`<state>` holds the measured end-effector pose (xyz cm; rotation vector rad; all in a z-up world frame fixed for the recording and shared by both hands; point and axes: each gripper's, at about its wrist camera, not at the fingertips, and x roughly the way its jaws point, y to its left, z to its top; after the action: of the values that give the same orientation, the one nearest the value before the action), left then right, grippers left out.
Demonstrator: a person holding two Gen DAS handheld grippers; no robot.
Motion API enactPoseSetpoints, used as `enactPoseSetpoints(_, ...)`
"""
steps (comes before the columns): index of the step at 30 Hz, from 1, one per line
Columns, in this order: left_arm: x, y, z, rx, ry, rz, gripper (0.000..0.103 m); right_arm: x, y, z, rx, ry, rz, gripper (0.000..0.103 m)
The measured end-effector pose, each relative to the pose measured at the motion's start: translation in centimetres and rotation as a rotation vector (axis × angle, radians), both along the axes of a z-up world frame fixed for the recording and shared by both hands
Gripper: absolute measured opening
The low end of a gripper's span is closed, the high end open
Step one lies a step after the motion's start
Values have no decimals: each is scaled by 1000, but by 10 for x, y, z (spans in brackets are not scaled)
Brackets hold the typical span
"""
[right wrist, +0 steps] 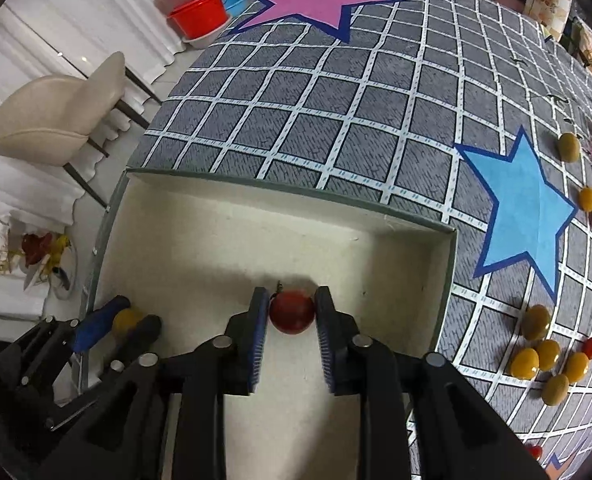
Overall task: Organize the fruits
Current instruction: 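Carry both tomatoes over the white tray and open both tools to drop them, then return both tools to the table and grasp another red and yellow tomato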
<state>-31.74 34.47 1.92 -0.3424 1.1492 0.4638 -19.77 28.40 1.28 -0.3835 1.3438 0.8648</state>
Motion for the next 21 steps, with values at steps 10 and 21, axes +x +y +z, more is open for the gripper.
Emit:
enactPoseSetpoints(10, 11, -23, 18, -4, -19, -21, 69, 20, -56, 43, 123, 32, -71, 81)
enactPoseSetpoints(21, 64, -105, 45, -20, -13, -185, 69, 55, -177, 55, 79, 7, -284, 81)
